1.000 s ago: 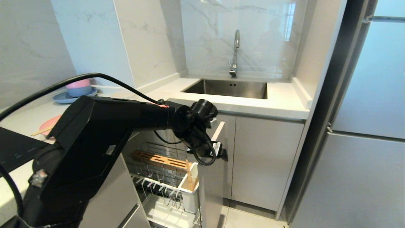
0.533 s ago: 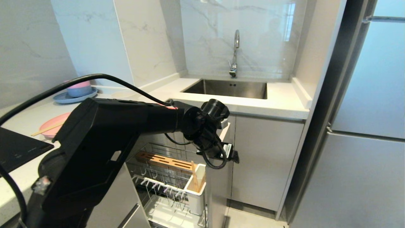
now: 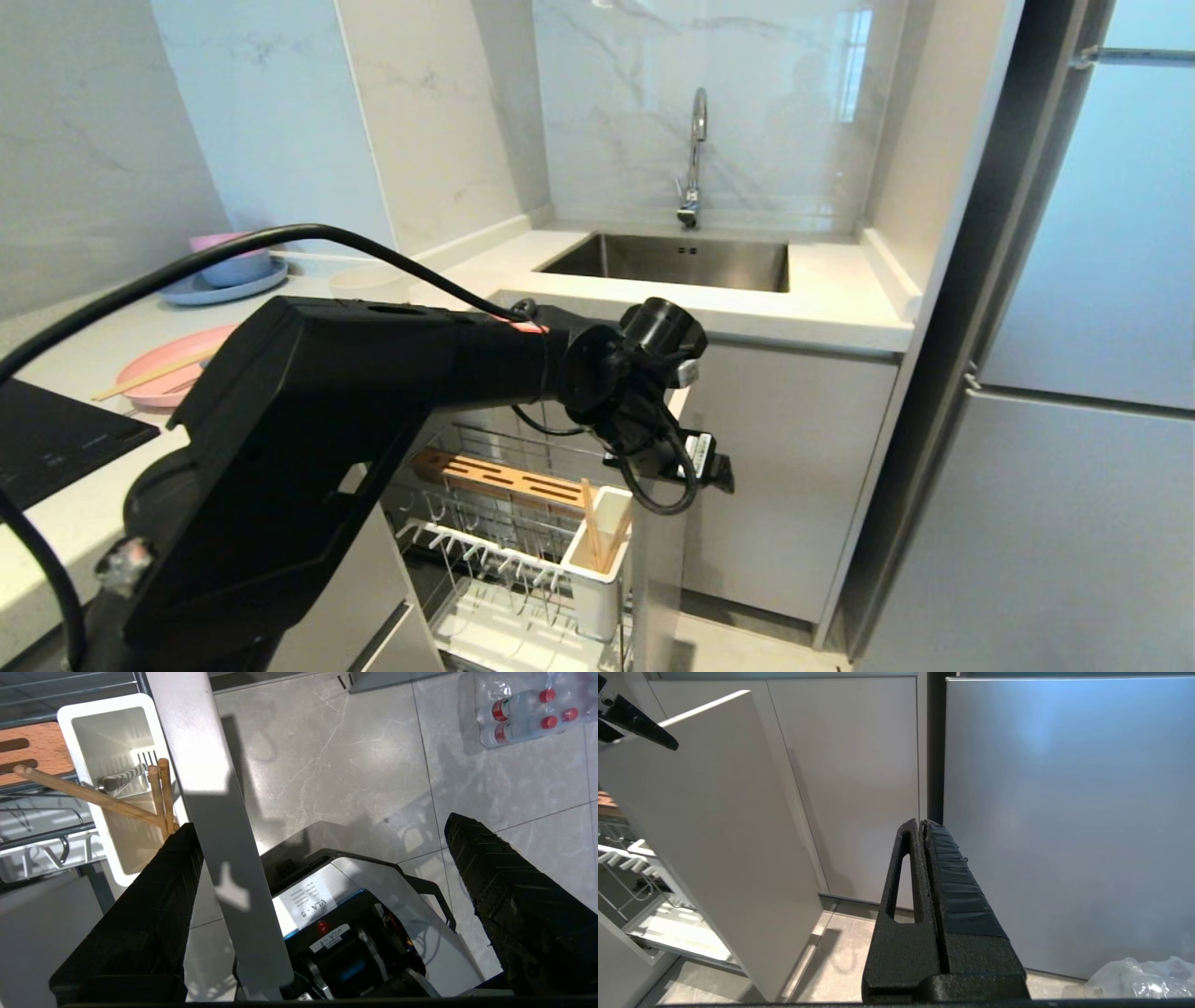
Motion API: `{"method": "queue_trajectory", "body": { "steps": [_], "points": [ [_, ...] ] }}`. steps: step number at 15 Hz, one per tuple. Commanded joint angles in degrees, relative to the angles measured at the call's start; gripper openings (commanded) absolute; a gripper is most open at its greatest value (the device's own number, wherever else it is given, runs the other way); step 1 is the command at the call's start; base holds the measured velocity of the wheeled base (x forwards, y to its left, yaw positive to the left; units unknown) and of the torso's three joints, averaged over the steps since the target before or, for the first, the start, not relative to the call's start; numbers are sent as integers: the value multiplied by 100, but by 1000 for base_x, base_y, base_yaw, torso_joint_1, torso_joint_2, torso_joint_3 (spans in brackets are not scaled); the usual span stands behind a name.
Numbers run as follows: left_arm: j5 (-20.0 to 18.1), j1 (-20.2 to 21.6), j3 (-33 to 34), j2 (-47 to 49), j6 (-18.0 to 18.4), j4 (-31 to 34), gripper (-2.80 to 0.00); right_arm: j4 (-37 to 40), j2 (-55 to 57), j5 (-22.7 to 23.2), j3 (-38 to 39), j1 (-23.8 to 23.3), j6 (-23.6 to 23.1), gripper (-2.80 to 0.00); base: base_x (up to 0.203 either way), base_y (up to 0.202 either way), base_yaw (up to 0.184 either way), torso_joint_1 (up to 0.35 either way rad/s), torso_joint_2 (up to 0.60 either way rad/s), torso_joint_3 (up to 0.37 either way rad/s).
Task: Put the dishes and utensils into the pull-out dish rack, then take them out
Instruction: Open the cupboard
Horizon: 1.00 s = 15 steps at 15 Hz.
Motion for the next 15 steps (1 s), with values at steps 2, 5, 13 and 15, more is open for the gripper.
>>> {"method": "queue_trajectory", "body": {
  "steps": [2,5,13,15],
  "points": [
    [22,-24,-1,-18,-20,7,0,-1,0,0,9,3,1,-280,0,0,0,0,0,0],
    [62,25,33,-70,-15,30,0,-1,0,0,9,3,1,-280,0,0,0,0,0,0],
    [701,426,420,-730,28,75,0,-1,0,0,9,3,1,-280,0,0,0,0,0,0],
    [764,526,648,-1159,39,91,-280,-1,0,0,9,3,1,-280,0,0,0,0,0,0]
  ]
}}
